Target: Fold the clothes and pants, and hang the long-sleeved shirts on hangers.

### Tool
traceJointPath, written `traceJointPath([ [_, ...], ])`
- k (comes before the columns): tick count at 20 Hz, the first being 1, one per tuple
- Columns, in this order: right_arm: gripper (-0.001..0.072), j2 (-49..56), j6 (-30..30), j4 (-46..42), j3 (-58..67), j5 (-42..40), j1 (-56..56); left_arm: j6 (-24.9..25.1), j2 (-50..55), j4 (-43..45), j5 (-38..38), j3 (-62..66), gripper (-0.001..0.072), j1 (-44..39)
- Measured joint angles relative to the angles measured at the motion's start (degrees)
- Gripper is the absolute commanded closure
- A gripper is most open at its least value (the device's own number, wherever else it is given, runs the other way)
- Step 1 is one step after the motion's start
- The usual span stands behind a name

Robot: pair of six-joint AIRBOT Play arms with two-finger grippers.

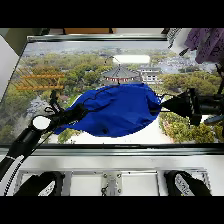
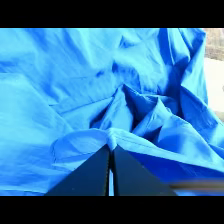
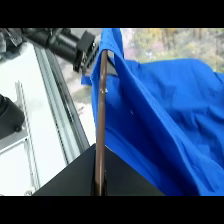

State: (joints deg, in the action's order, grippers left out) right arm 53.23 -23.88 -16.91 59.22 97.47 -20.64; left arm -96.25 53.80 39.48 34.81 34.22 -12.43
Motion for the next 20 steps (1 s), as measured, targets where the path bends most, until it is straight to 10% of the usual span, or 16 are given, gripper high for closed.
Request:
traceJointPath([
  [20,0.0708,-1.0,-0.4,-2.5,0.0,-5.3,0.0,1.6,0.0,19.7,17.0,16.4,0.0698,1.2],
])
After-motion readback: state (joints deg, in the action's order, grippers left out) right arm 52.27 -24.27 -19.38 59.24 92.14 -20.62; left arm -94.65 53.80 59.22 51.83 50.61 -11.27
